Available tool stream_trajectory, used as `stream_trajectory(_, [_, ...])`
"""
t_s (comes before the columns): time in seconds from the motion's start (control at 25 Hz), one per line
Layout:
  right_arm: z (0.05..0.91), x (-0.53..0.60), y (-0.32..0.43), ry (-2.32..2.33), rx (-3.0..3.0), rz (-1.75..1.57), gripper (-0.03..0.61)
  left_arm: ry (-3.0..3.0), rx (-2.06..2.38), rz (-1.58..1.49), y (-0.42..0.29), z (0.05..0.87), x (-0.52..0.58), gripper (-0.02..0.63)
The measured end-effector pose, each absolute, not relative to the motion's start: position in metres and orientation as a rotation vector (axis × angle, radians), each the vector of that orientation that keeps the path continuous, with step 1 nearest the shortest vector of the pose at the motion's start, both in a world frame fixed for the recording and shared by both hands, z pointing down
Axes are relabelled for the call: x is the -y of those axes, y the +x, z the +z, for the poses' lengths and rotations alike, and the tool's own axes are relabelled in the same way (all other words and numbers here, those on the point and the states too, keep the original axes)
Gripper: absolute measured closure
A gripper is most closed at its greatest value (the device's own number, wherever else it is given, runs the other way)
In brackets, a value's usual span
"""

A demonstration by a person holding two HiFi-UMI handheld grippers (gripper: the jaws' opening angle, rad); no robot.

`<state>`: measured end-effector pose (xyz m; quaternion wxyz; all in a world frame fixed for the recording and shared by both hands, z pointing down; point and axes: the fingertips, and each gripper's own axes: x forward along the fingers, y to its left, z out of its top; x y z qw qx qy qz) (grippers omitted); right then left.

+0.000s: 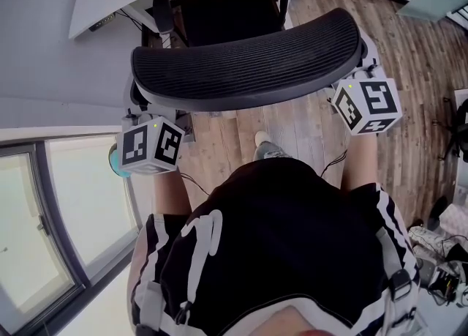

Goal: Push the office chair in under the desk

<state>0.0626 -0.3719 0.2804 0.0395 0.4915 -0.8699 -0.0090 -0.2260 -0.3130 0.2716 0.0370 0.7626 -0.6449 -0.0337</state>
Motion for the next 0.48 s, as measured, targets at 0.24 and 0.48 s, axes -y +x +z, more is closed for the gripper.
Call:
stream_trajectory(0.24, [0.281,0.383,0.063,1.493,2.665,-0.024,0.325,2.333,1.986,-0.094,-0.225,0.272,0.323,0.348])
stream_trajectory(0.48, [0.28,0.392,0.064,1.483,2.676,-0.026,0.325,2.327,1.994,-0.095,-0.224,0.271,0.33,0.348])
